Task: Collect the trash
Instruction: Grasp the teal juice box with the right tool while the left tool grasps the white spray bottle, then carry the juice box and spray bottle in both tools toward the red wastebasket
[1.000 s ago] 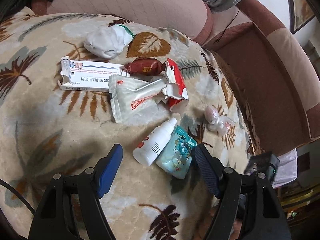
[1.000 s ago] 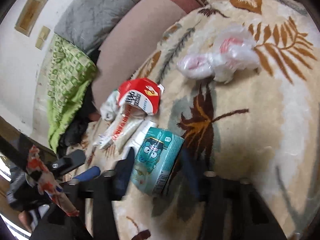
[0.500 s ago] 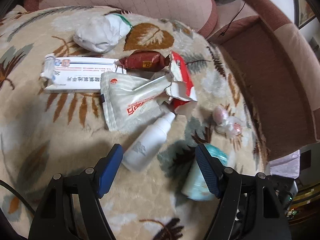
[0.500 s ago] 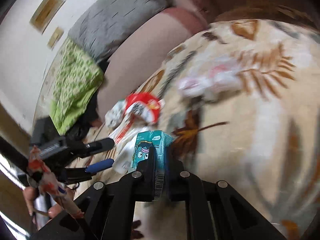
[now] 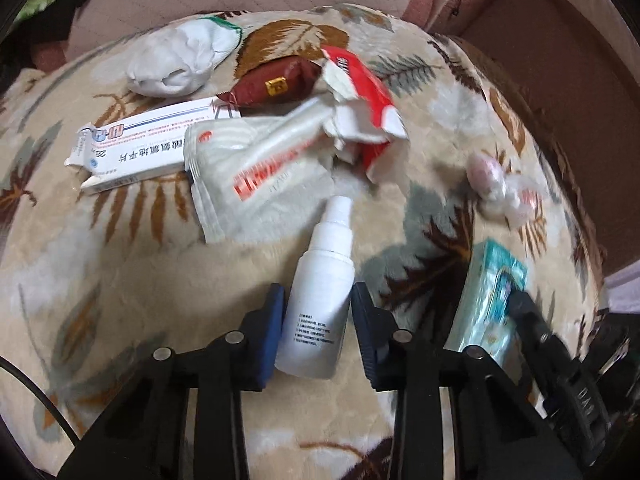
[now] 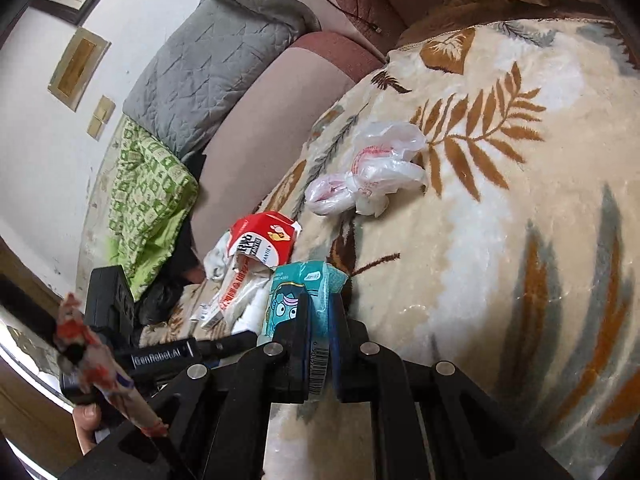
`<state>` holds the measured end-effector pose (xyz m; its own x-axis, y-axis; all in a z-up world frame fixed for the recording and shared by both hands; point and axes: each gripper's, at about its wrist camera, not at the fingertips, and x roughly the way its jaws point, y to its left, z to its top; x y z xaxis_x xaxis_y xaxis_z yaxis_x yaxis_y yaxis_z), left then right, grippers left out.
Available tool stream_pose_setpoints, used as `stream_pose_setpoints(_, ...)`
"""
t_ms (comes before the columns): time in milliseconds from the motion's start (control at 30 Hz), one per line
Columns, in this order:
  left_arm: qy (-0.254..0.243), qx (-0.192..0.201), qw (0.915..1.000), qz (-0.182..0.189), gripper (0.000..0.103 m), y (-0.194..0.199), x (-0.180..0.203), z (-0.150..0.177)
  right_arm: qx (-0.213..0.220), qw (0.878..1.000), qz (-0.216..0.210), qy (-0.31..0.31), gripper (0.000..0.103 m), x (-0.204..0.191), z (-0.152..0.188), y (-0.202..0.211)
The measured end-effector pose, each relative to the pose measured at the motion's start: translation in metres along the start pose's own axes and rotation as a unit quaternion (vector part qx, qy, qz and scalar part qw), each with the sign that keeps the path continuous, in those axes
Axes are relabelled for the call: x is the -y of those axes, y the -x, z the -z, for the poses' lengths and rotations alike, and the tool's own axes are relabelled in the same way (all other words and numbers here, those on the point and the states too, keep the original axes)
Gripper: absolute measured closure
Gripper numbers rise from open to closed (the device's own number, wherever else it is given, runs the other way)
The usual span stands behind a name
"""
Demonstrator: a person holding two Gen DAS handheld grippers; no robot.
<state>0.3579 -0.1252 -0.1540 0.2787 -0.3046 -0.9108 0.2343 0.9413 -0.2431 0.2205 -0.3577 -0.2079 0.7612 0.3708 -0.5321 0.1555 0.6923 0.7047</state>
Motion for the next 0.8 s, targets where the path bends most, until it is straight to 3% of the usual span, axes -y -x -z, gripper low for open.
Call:
stream_pose_setpoints(267,0.036,0.014,0.9992,0.01,0.073,0.044,0.014,0.049,-0.001,1.0,0.014,0.025,0.095,-0.014,0.029,0.053)
stream_pose_setpoints(633,0.084,0.14,0.9844,0.065,0.073,0.145,0.01,0.174,0.032,0.998,0.011,0.06,0.095,-0.054,0.075,0.177)
stream_pose_setpoints(800,0.079,0.165,0.9804,0.073,0.073,0.172,0.015,0.212,0.048,0.996,0.011,0.078,0.094,-0.072,0.096,0.226)
